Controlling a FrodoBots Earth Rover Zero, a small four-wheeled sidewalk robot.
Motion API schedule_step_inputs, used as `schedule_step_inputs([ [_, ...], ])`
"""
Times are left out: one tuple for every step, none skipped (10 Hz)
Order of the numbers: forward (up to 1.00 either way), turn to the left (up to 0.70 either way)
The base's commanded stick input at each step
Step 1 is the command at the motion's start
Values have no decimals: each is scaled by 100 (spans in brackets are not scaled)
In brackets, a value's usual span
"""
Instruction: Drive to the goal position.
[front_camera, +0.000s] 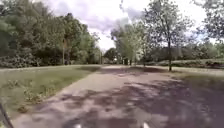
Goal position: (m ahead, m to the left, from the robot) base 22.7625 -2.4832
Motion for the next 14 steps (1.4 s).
schedule_step_inputs([
  [100,16],
  [100,1],
  [100,0],
  [100,0],
  [100,0],
  [100,0],
  [100,0],
  [100,0],
  [100,0],
  [100,0],
  [100,0],
  [100,0],
  [100,0],
  [100,0],
])
